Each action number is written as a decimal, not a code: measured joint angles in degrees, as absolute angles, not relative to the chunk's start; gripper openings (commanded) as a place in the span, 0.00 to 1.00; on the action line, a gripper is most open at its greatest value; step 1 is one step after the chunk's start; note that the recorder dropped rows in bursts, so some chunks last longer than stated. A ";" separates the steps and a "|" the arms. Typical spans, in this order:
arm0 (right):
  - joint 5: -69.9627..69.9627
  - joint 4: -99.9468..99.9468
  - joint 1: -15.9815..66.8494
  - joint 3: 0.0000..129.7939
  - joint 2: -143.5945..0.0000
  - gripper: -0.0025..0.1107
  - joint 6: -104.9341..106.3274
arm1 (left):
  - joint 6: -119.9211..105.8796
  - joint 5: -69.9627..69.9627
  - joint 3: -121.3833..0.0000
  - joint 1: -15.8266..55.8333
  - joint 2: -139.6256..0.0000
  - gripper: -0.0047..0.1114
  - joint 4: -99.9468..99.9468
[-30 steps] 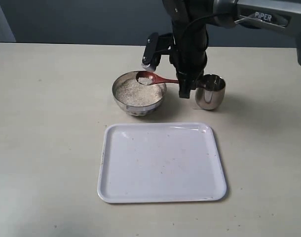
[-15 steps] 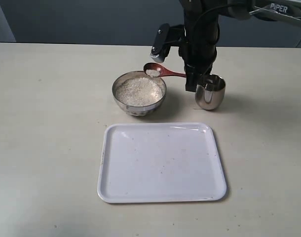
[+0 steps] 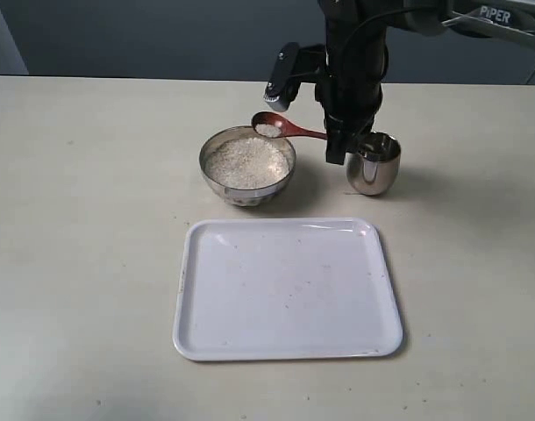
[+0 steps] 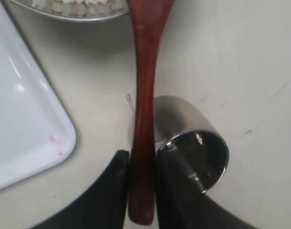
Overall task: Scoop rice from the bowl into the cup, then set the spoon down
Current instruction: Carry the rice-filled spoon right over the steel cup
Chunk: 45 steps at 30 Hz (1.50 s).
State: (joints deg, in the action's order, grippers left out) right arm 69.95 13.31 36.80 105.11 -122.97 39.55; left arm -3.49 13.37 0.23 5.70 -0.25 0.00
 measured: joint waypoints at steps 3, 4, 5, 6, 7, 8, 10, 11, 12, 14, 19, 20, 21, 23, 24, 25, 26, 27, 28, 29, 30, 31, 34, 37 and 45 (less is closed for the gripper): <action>69.95 12.90 36.80 105.11 -122.97 0.02 39.44 | -3.49 13.37 0.23 5.70 -0.25 0.04 0.00; 69.95 12.80 36.80 105.11 -122.97 0.02 39.44 | -3.49 13.37 0.23 5.70 -0.25 0.04 0.00; 69.95 12.77 36.80 105.11 -122.97 0.02 39.44 | -3.49 13.37 0.23 5.70 -0.25 0.04 0.00; 69.95 12.77 36.80 105.11 -122.97 0.02 39.44 | -3.49 13.37 0.23 5.70 -0.25 0.04 0.00; 69.95 12.67 36.80 105.11 -122.97 0.02 39.44 | -3.49 13.37 0.23 5.70 -0.25 0.04 0.00; 69.95 12.67 36.80 105.11 -122.97 0.02 39.44 | -3.49 13.37 0.23 5.70 -0.25 0.04 0.00; 69.95 12.67 36.55 104.57 -122.97 0.02 39.44 | -3.49 13.37 0.23 5.70 -0.25 0.04 0.00; 69.95 12.67 36.42 104.18 -122.83 0.02 39.44 | -3.49 13.37 0.23 5.70 -0.25 0.04 0.00; 69.83 12.67 36.17 103.68 -122.71 0.02 39.44 | -3.49 13.37 0.23 5.70 -0.25 0.04 0.00; 69.83 12.67 35.50 102.12 -122.20 0.02 39.33 | -3.49 13.37 0.23 5.70 -0.25 0.04 0.00; 69.96 12.88 34.34 98.90 -120.27 0.02 39.19 | -3.49 13.37 0.23 5.70 -0.25 0.04 0.00; 69.96 12.88 34.25 98.63 -119.90 0.02 39.19 | -3.49 13.37 0.23 5.70 -0.25 0.04 0.00; 69.96 12.88 34.21 98.51 -119.59 0.02 39.19 | -3.49 13.37 0.23 5.70 -0.25 0.04 0.00; 69.96 12.88 33.98 98.51 -118.65 0.02 39.10 | -3.49 13.37 0.23 5.70 -0.25 0.04 0.00; 69.96 12.88 33.98 98.51 -118.31 0.02 39.10 | -3.49 13.37 0.23 5.70 -0.25 0.04 0.00; 69.96 12.88 33.76 98.43 -118.02 0.02 38.98 | -3.49 13.37 0.23 5.70 -0.25 0.04 0.00; 69.96 12.88 33.60 98.43 -117.90 0.02 38.98 | -3.49 13.37 0.23 5.70 -0.25 0.04 0.00; 69.96 12.88 33.34 98.26 -117.67 0.02 38.98 | -3.49 13.37 0.23 5.70 -0.25 0.04 0.00; 69.85 12.88 32.95 97.93 -117.55 0.02 38.98 | -3.49 13.37 0.23 5.70 -0.25 0.04 0.00; 69.85 12.88 32.81 97.49 -117.51 0.02 38.98 | -3.49 13.37 0.23 5.70 -0.25 0.04 0.00; 69.85 12.88 32.46 97.04 -117.41 0.02 38.98 | -3.49 13.37 0.23 5.70 -0.25 0.04 0.00; 69.85 12.88 32.18 96.51 -117.41 0.02 38.98 | -3.49 13.37 0.23 5.70 -0.25 0.04 0.00; 69.95 12.88 31.51 95.11 -117.28 0.02 38.64 | -3.49 13.37 0.23 5.70 -0.25 0.04 0.00; 69.95 12.88 30.61 93.91 -117.28 0.02 38.50 | -3.49 13.37 0.23 5.70 -0.25 0.04 0.00; 69.93 13.26 27.83 93.24 -115.77 0.02 37.54 | -3.49 13.37 0.23 5.70 -0.25 0.04 0.00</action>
